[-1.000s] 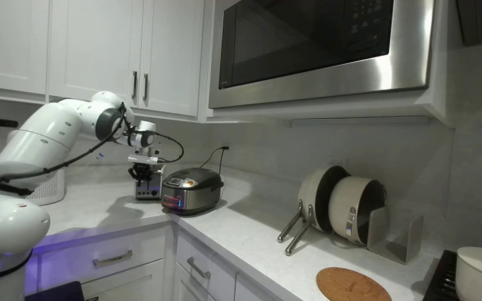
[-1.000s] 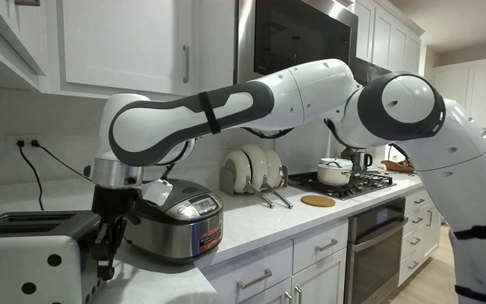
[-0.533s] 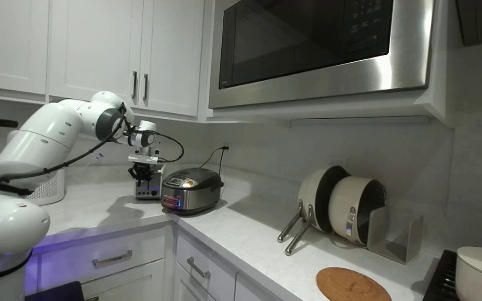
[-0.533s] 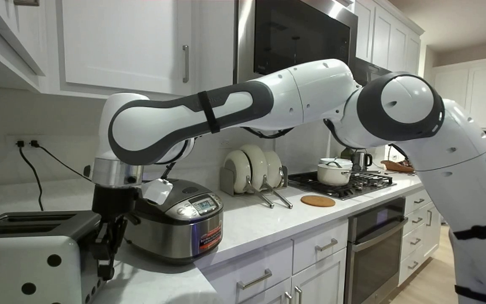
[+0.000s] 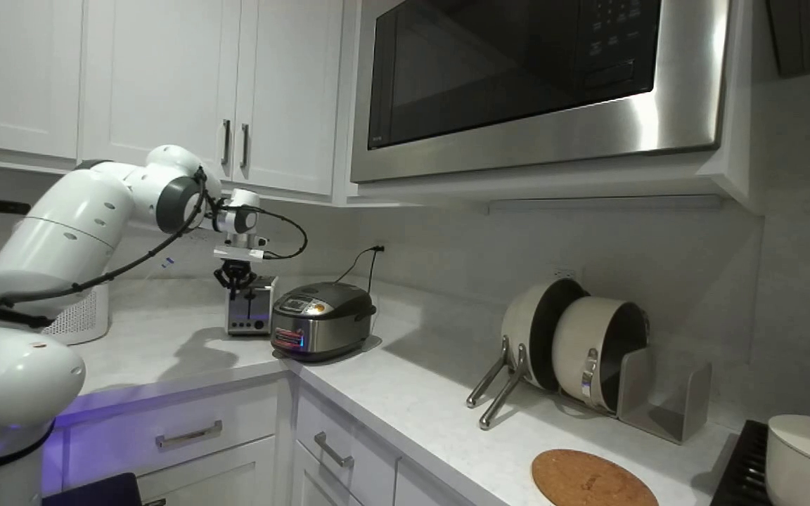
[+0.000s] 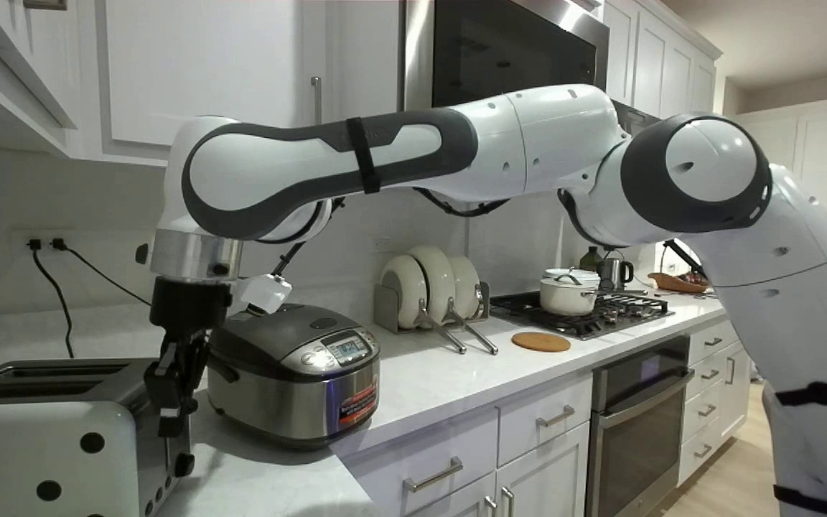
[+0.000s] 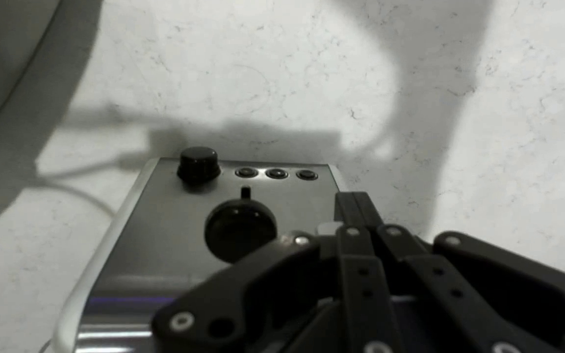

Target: Push the toaster press handle down

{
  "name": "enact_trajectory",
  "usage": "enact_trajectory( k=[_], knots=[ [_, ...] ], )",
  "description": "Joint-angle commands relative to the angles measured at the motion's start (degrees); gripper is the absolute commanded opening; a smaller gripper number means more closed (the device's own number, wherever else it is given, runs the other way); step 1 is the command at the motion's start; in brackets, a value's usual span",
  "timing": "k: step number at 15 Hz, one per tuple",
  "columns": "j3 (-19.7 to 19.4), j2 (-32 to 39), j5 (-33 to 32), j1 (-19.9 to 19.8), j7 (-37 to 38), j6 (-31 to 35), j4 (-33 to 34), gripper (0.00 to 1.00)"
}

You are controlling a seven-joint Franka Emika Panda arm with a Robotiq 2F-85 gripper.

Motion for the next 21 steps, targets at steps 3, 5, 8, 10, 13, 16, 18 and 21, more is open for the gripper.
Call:
enact_trajectory(
  k=[3, 5, 8, 10, 13, 16, 18, 21],
  knots=[
    [0.0, -2.4, -1.9, 0.5, 1.7, -2.5, 1.4, 0.00],
    [-0.2, -2.8, -3.0, 0.5, 1.6, -1.6, 1.3, 0.00],
    [-0.9, -3.5, -4.5, 0.7, 1.1, 0.7, 0.2, 0.00],
    [-1.0, -3.4, -5.4, 0.7, 1.1, 2.0, 0.2, 0.00],
    [-1.1, -2.7, -6.4, 0.8, 1.0, 2.7, 0.6, 0.00],
    [-1.3, -2.0, -7.8, 1.0, 1.0, 3.4, 0.7, 0.00],
    [-1.1, -1.1, -8.7, 0.9, 1.2, 3.0, 1.5, 0.00],
    [-1.2, -0.1, -9.6, 1.0, 1.1, 3.2, 1.6, 0.00]
  ],
)
